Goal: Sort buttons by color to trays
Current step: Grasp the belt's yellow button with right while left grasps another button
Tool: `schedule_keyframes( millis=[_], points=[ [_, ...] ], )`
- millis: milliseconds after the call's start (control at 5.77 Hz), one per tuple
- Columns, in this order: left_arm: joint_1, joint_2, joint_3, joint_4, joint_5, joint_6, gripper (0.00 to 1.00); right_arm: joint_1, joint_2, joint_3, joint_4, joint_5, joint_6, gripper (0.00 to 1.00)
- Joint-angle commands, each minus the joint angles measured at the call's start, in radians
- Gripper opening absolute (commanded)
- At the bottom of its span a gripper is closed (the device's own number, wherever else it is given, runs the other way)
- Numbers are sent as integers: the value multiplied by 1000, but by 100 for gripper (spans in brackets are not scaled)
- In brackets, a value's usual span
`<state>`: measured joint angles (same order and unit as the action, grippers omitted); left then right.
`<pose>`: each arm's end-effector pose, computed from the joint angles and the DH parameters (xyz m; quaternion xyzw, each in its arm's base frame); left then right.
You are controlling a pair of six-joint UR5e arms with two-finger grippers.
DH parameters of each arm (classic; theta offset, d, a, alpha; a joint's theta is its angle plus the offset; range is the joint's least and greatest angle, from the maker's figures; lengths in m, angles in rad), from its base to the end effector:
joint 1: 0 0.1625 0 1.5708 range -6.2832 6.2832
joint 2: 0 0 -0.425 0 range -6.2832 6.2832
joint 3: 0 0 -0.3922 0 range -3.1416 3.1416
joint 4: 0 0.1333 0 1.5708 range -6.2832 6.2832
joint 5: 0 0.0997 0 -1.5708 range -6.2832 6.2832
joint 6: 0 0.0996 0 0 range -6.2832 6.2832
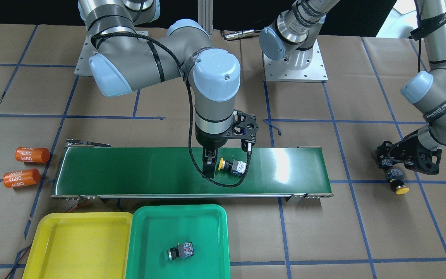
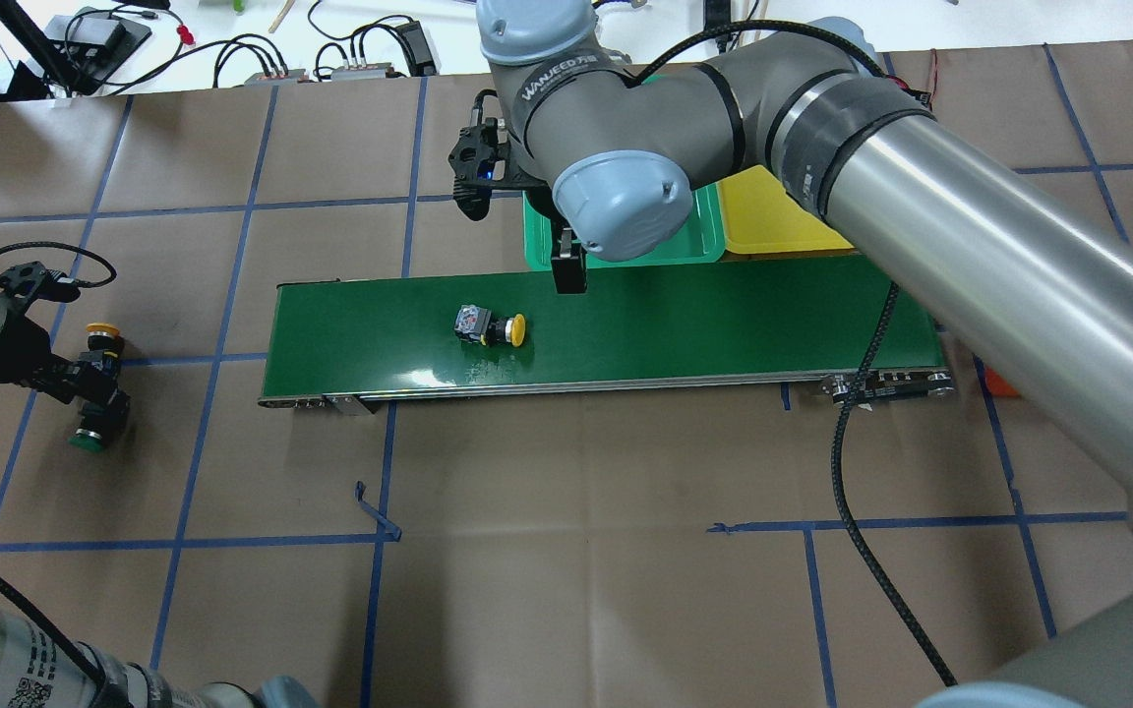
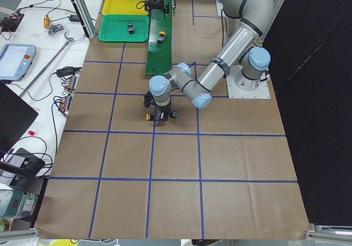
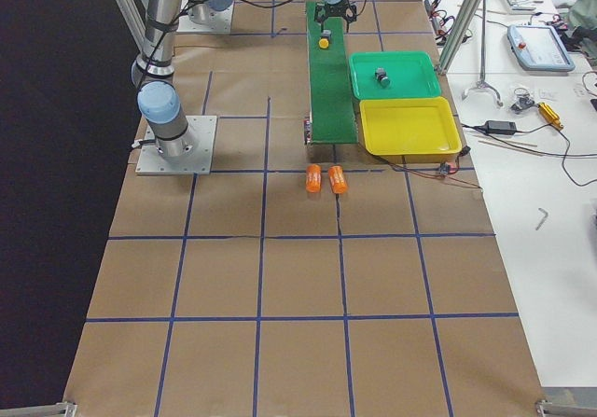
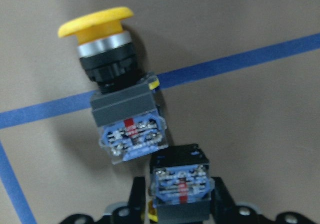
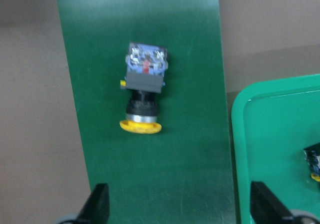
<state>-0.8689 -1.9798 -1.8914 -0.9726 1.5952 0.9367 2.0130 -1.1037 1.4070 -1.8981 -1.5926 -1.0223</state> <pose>0.2534 -0.5023 0.1792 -0.1177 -0.9908 -0.0537 0.0397 0.4043 -0.5474 0.3277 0.6684 -0.7437 0.0084 0.0139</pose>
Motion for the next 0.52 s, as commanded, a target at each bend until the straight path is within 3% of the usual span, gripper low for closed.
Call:
schedule_keyframes(
  millis=[0,173,347],
  points=[
    [-8,8,1,-5,3,-4,0,18,30,30,-2,36,12,100],
    [-31,62,36,-76,0,4,0,16,31,91,-95,33,-66,100],
    [-171,140,87,-181,2,49,0,1,25,159,-193,19,-137,100]
  ],
)
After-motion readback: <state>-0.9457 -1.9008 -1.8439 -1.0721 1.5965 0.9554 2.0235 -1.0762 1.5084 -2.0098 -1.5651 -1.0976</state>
